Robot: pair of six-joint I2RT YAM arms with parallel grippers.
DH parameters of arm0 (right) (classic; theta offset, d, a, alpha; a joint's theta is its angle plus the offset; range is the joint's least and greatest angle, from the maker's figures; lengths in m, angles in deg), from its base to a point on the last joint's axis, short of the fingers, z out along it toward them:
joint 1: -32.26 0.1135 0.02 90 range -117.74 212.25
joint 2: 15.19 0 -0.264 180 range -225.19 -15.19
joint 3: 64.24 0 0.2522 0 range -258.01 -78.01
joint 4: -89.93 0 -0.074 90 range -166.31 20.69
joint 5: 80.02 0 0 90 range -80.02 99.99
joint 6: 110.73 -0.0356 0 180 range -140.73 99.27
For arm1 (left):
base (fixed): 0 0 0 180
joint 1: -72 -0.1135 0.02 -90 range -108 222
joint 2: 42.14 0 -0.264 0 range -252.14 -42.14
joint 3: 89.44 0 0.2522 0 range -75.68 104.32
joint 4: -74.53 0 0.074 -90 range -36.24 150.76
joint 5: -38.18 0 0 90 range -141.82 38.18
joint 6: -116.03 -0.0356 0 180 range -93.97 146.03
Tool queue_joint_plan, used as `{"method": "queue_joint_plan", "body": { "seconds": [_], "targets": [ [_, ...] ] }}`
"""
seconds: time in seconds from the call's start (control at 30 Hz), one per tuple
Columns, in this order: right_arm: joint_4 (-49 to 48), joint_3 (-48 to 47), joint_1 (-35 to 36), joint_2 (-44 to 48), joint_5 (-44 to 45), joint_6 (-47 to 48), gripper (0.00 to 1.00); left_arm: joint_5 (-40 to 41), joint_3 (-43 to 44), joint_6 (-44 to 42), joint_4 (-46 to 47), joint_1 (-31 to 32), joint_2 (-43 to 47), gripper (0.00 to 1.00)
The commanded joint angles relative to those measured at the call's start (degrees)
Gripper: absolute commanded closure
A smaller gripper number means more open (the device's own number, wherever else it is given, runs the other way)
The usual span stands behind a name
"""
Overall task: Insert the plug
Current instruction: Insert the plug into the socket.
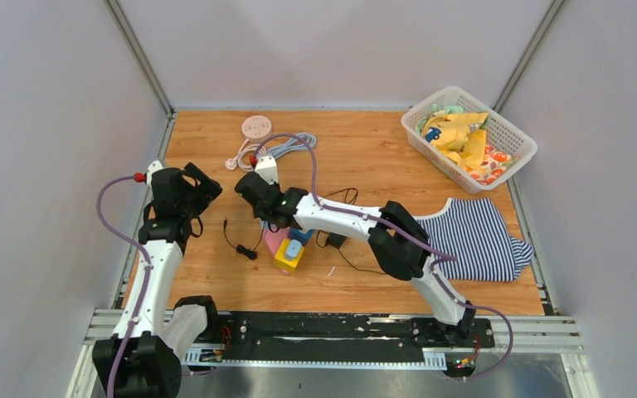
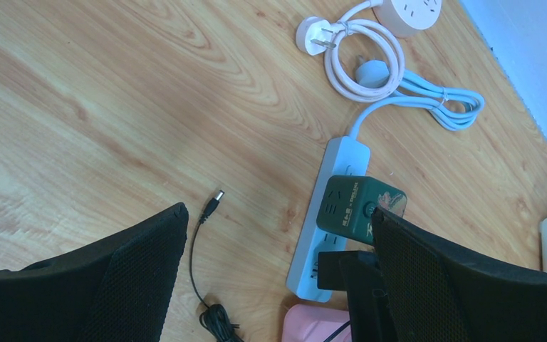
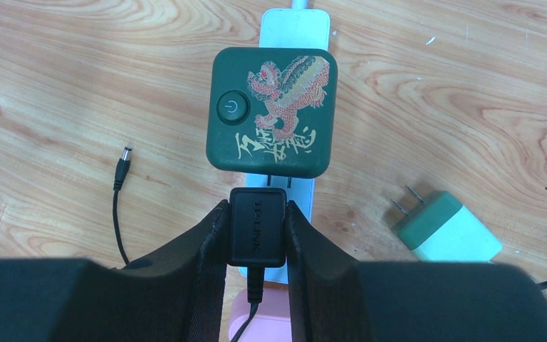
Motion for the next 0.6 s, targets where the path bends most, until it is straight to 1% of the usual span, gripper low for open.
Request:
{"method": "queue_joint_plan", "body": {
  "seconds": [0.0, 0.2, 0.33, 0.57],
  "targets": [
    [6.24, 2.95, 2.81, -1.22, -4.8, -1.43, 1.0, 1.31, -0.32, 0.45, -0.13, -0.46, 0.9, 0.0],
    [6.5, 1.71, 2.72, -2.38, -6.76, 0.81, 1.0, 1.19, -0.55, 0.66, 0.0, -0.46, 1.2, 0.0],
    [8.57, -0.55, 2.61, -4.59, -7.54, 1.1, 1.0, 1.05, -0.85, 0.71, 0.16, -0.46, 1.2, 0.0],
    [9.05, -0.67, 2.63, -6.53, -4.23, 2.34, 1.0, 1.14, -0.67, 0.4, -0.2, -0.46, 1.59, 0.0]
  ]
}}
